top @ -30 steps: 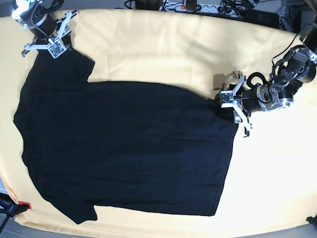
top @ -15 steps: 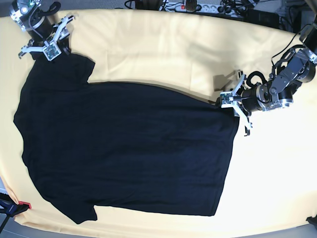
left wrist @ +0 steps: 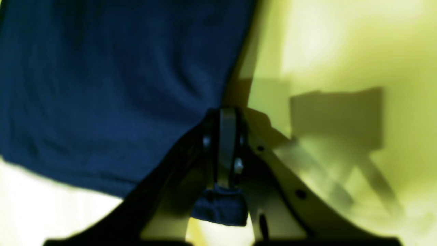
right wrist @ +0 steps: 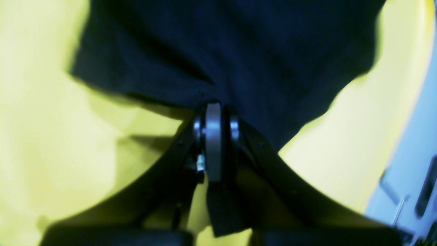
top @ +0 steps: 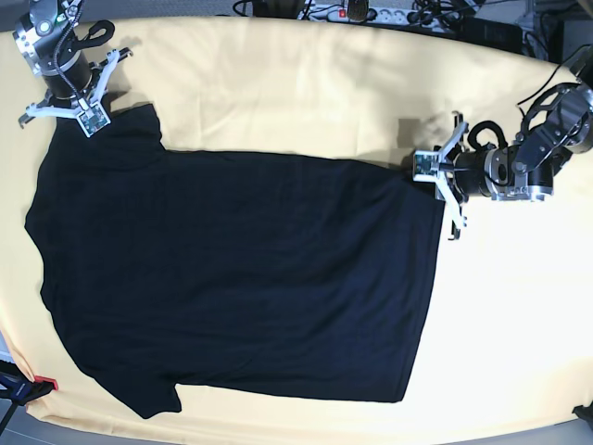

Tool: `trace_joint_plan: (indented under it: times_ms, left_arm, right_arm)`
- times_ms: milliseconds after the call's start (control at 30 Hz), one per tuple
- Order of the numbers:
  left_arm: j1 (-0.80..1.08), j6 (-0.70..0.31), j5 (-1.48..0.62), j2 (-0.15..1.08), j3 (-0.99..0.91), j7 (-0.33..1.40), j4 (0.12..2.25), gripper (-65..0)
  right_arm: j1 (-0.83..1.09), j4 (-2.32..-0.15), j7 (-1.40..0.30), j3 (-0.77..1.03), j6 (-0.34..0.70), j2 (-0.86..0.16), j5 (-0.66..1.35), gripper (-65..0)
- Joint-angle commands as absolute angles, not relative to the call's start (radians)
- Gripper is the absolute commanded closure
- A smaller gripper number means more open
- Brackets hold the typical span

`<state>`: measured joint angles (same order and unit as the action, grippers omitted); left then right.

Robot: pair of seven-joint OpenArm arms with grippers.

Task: Fold the T-shirt properly
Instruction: 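Lift the black shirt edge with both grippers and drag it taut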

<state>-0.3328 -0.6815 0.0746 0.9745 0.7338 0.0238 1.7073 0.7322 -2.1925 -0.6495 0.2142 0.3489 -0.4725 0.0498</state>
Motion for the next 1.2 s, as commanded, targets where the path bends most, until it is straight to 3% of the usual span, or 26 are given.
trace_joint_plan:
  times_ms: [0, 233, 533, 767, 1000, 1167]
  left_arm:
    - [-0.354, -0.698, 0.058, 1.015, 0.723, 0.008, 1.742, 0.0]
    - [-0.329, -0.698, -0.081, 1.168, 0.723, 0.008, 1.886, 0.0]
    - [-0.141, -0.698, -0.041, 1.345, 0.723, 0.012, 2.089, 0.0]
    - [-0.063, -0.698, -0.001, 1.382, 0.723, 0.191, 2.193, 0.0]
    - [-0.070, -0.303, 0.082, 1.346, 0.723, 0.345, 2.255, 0.0]
    - [-0.070, -0.249, 0.220, 1.272, 0.723, 0.337, 2.235, 0.0]
  right_arm:
    - [0.768, -2.227, -0.651, 0.232, 0.339, -0.486, 0.044, 0.0]
    - [0.966, -2.356, -0.653, 0.310, 0.355, -0.485, 0.044, 0.0]
    - [1.178, -2.356, -0.686, 0.350, 0.355, -0.485, 0.044, 0.0]
    - [1.218, -2.356, -0.693, 0.350, 0.335, -0.485, 0.044, 0.0]
    - [1.139, -2.356, -0.616, 0.366, 0.332, -0.516, -0.056, 0.0]
    - [1.018, -2.356, -0.506, 0.372, 0.331, -0.622, -0.022, 0.0]
